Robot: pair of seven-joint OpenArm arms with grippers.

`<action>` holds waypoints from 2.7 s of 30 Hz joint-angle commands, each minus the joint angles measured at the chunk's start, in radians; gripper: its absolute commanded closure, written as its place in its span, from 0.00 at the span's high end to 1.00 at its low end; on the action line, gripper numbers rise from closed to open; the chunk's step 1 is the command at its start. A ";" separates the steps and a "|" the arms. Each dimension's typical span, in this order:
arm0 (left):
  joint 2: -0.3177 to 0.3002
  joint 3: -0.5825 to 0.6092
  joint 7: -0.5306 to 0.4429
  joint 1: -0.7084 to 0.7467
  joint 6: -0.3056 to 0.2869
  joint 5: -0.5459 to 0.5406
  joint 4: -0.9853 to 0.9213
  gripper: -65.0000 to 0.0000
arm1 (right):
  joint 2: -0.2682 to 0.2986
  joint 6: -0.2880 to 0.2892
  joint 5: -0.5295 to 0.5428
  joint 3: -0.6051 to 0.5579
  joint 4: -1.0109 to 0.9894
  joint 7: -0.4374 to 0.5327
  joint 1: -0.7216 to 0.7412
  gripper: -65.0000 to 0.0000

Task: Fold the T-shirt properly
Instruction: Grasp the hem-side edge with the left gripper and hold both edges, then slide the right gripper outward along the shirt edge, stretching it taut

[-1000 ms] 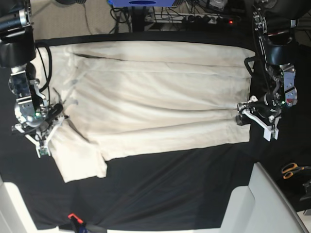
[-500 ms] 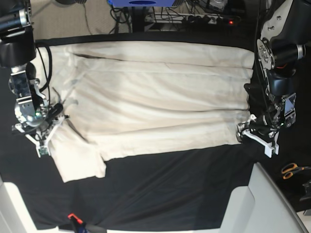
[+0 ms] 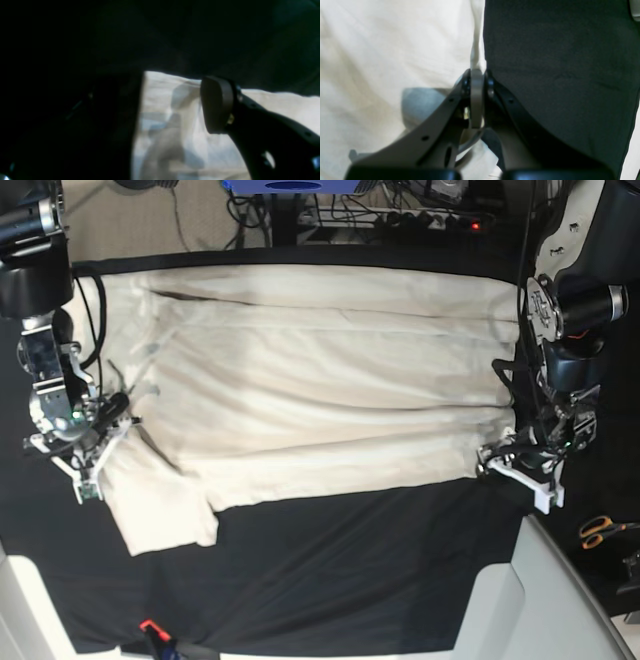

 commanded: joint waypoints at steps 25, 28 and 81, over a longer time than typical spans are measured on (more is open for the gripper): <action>-0.030 0.072 0.068 -0.046 -0.007 0.004 0.168 0.00 | 0.014 -0.006 -0.012 0.099 0.016 0.024 0.102 0.00; -0.032 0.071 0.082 -0.043 -0.009 0.004 0.222 0.00 | 0.020 -0.006 -0.012 0.103 0.014 0.024 0.112 0.01; -0.029 0.074 0.082 -0.040 -0.010 0.004 0.254 0.00 | 0.097 0.332 -0.007 0.108 0.134 0.064 0.080 0.00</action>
